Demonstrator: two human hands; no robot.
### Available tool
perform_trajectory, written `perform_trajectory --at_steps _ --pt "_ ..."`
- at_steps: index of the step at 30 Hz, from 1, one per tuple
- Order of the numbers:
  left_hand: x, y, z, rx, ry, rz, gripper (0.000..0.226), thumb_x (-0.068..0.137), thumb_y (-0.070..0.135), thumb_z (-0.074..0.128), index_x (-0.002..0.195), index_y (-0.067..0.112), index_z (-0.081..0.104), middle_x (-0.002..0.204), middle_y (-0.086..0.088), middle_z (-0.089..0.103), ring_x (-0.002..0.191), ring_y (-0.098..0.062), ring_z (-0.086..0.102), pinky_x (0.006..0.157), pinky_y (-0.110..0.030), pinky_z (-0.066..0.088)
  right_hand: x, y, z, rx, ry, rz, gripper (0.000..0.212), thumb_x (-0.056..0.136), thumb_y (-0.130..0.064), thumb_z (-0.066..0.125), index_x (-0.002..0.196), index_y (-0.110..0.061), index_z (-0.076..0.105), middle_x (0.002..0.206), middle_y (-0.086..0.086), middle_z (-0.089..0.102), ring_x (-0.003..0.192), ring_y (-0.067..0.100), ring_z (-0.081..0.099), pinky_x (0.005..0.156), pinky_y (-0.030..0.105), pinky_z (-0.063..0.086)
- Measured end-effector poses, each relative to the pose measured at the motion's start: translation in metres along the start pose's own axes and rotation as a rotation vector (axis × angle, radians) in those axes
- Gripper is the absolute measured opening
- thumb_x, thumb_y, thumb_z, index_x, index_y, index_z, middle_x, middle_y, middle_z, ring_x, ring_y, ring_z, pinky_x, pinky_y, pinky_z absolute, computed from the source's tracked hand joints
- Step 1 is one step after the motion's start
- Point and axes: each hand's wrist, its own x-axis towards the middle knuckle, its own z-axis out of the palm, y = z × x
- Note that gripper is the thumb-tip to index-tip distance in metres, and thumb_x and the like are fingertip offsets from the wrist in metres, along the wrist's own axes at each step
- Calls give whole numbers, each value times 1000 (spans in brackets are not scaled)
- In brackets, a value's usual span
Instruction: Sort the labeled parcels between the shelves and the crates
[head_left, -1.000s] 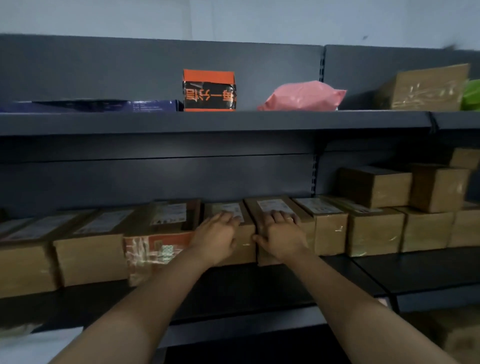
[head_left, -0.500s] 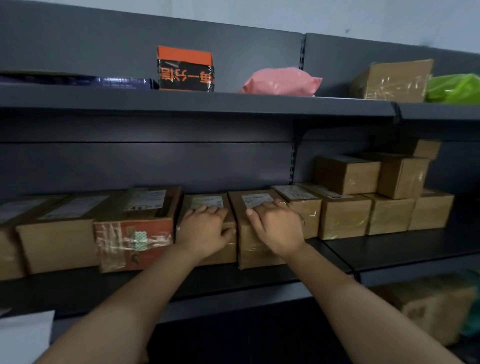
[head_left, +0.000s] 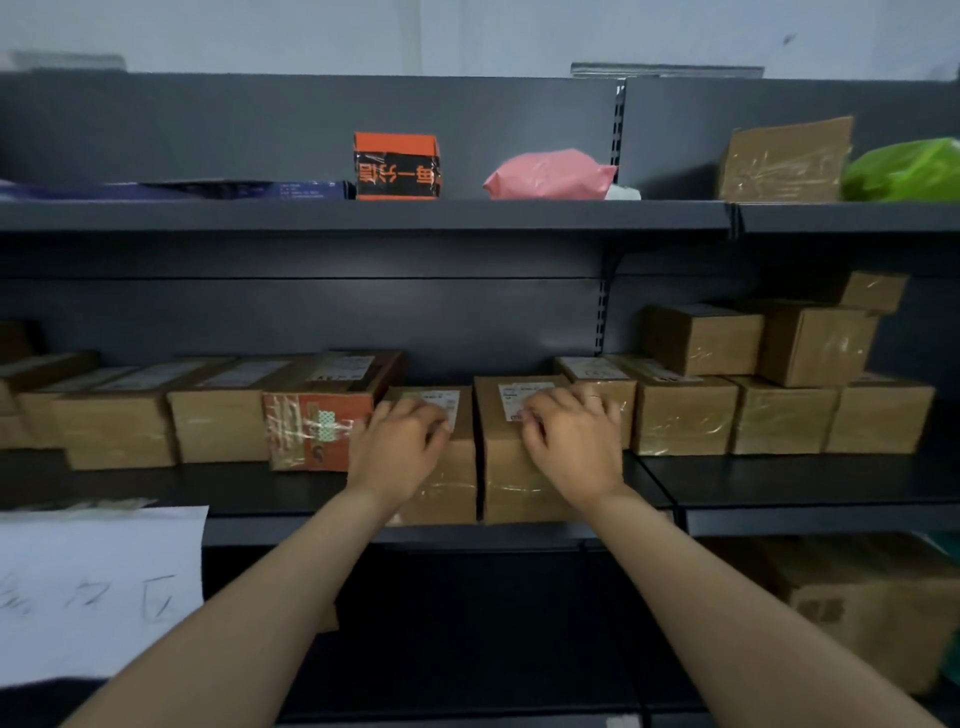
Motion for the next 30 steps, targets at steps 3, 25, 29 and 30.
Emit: perform_trajectory --at_steps 3,25,29,30 --pt "-2 3 -6 -43 -55 -241 44 93 48 41 133 30 47 142 0 39 129 -27 32 102 -44 25 -6 6 -11 7 -52 228 45 93 -44 45 134 -26 52 142 3 45 133 29 34 104 46 30" --pt "-40 22 -7 -614 169 -552 53 79 29 71 126 21 48 138 -10 29 128 -35 27 96 -40 33 -46 13 -11 1312 -48 960 65 85 -35 67 142 -27 36 126 1 50 114 26 49 102 47 43" --pt "-55 19 -22 -643 196 -489 52 78 27 73 124 20 50 138 -11 30 127 -33 28 96 -37 32 -62 0 -22 1357 -6 1010 66 81 -38 70 139 -20 42 127 3 54 114 25 51 102 51 43" --pt "-59 19 -26 -651 192 -475 51 78 27 73 124 21 51 138 -10 30 127 -33 28 95 -35 31 -67 -3 -27 1359 14 1010 62 81 -38 69 135 -20 44 123 2 54 113 25 51 102 52 43"
